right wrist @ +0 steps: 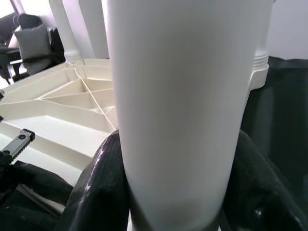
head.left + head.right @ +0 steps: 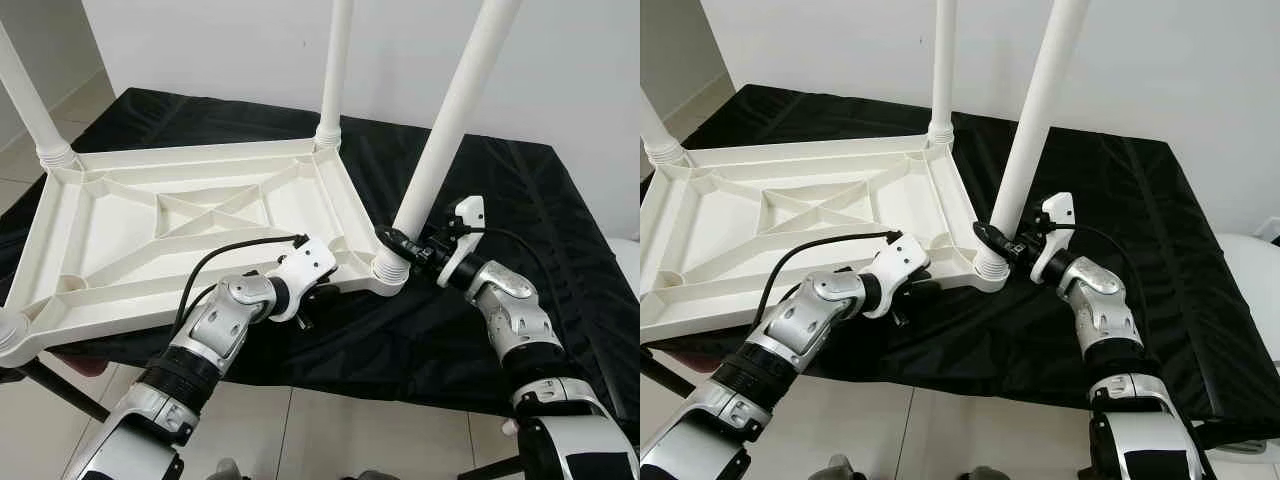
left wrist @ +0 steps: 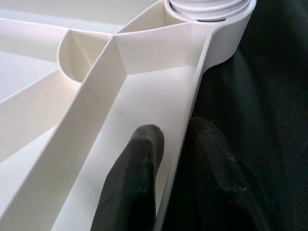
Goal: Building children table
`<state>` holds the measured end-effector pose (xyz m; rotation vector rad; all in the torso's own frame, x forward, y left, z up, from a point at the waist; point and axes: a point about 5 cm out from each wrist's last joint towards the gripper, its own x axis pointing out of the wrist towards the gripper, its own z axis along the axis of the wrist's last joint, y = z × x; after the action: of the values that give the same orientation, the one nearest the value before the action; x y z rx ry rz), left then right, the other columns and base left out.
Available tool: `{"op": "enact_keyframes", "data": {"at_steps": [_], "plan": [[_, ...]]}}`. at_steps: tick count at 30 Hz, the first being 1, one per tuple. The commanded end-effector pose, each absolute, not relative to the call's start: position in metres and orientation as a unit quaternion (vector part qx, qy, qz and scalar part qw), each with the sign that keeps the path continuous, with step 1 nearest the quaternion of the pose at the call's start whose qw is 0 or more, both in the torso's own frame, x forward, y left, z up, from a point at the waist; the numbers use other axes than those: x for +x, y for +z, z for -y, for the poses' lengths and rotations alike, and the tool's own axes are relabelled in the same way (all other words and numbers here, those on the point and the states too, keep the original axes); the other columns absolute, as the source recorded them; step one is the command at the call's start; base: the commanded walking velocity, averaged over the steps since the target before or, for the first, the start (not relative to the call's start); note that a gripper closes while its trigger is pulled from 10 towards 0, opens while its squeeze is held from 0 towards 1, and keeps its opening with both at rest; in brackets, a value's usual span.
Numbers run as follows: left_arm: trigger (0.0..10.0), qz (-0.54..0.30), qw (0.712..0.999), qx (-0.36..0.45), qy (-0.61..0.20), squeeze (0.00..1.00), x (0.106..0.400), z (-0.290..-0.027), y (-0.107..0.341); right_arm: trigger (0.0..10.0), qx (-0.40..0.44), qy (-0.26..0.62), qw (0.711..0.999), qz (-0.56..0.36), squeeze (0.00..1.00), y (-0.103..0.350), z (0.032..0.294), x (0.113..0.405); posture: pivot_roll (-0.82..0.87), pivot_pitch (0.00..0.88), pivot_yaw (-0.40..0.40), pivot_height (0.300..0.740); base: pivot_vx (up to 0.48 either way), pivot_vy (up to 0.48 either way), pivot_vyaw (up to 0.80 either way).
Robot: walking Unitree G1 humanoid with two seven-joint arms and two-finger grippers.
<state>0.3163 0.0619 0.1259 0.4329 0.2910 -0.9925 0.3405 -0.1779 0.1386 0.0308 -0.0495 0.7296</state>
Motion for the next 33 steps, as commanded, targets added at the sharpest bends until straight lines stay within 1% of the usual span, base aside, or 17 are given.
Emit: {"op": "enact_keyframes", "data": {"at_steps": [1,5,6,10,19,24,29,33], "plan": [[10.0,-0.083,0.846,0.214,-0.481,0.0,0.318,-0.055,0.152,10.0,0.023,0.322,0.943,-0.079,0.0,0.093,0.191,0.325,-0.04,0.0,-0.035,0.74,0.0,0.0,0.0],[10.0,-0.081,0.846,0.215,-0.482,0.0,0.318,-0.055,0.153,10.0,0.037,0.328,0.942,-0.058,0.0,0.088,0.184,0.315,-0.05,0.002,-0.032,0.74,0.0,0.0,0.0],[10.0,-0.081,0.845,0.214,-0.482,0.0,0.318,-0.055,0.154,10.0,0.037,0.33,0.942,-0.046,0.0,0.083,0.18,0.307,-0.05,0.003,-0.031,0.74,0.0,0.0,0.0],[10.0,-0.081,0.845,0.214,-0.483,0.0,0.318,-0.055,0.154,10.0,0.036,0.332,0.941,-0.046,0.0,0.081,0.178,0.304,-0.05,0.003,-0.03,0.74,0.0,0.0,0.0],[10.0,-0.08,0.845,0.214,-0.484,0.0,0.318,-0.054,0.155,10.0,0.019,0.33,0.943,-0.045,0.0,0.08,0.179,0.304,-0.05,0.005,-0.028,0.74,0.0,0.0,0.0],[10.0,-0.08,0.845,0.214,-0.484,0.0,0.317,-0.054,0.155,10.0,-0.004,0.342,0.938,-0.054,0.0,0.078,0.175,0.302,-0.05,0.008,-0.028,0.74,0.0,0.0,0.0],[10.0,-0.08,0.844,0.213,-0.485,0.0,0.317,-0.054,0.155,10.0,-0.021,0.352,0.934,-0.057,0.0,0.079,0.174,0.305,-0.05,0.011,-0.029,0.74,0.0,0.0,0.0],[10.0,-0.079,0.845,0.212,-0.485,0.0,0.316,-0.054,0.155,10.0,-0.017,0.347,0.936,-0.059,0.0,0.081,0.176,0.309,-0.05,0.009,-0.034,0.74,0.0,0.0,0.0]]}}
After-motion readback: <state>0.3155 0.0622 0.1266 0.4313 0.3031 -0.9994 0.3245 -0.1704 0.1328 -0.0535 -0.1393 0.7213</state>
